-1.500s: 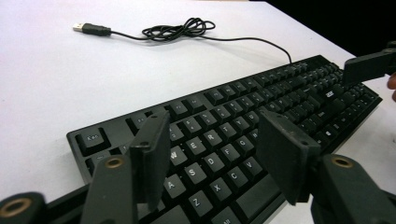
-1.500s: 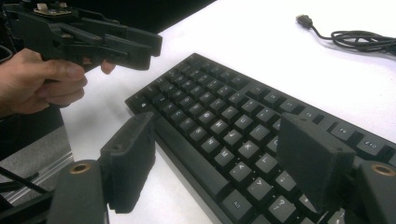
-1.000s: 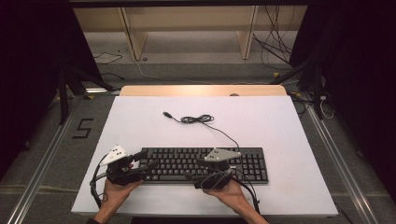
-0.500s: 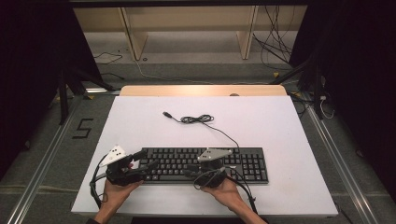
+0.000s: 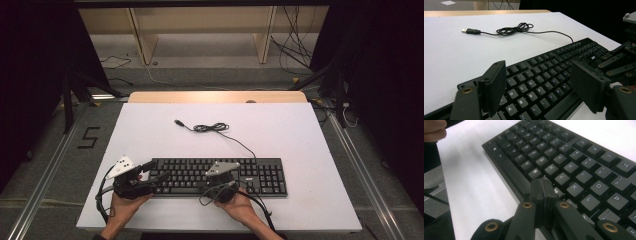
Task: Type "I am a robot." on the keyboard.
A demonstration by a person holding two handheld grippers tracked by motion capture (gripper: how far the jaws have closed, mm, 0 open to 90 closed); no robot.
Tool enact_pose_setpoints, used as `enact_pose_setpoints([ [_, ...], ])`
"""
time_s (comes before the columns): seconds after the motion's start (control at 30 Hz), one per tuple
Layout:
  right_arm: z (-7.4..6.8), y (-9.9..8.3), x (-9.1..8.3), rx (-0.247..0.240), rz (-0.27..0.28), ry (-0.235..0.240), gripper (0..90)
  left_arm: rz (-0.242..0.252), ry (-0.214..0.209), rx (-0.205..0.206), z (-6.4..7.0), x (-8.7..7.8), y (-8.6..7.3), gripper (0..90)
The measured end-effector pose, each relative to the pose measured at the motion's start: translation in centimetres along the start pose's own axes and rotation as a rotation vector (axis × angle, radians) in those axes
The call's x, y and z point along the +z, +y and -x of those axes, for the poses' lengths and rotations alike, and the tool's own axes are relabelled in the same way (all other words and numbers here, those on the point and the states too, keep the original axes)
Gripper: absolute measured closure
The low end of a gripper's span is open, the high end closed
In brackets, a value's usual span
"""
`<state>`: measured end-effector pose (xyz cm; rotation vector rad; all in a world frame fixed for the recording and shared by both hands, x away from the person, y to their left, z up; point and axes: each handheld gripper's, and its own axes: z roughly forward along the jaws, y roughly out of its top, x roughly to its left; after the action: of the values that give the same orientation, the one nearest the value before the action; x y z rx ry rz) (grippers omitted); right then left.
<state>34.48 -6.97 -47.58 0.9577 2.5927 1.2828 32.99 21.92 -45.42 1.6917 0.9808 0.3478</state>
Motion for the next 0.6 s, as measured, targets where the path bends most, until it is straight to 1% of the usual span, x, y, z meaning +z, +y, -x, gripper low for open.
enact_pose_setpoints([
  [0.23,0.03,-0.18,0.59,-0.004,-0.024,-0.006,90.0,-0.001,0.001,0.001,0.0,0.0,0.0,29.1],
  [0.47,0.02,-0.19,0.7,-0.005,-0.026,-0.005,90.0,-0.003,0.0,0.001,0.01,0.0,0.0,29.1],
  [0.6,-0.05,-0.38,0.93,-0.01,-0.034,-0.013,90.0,-0.003,0.001,0.001,0.0,0.0,0.0,29.1],
])
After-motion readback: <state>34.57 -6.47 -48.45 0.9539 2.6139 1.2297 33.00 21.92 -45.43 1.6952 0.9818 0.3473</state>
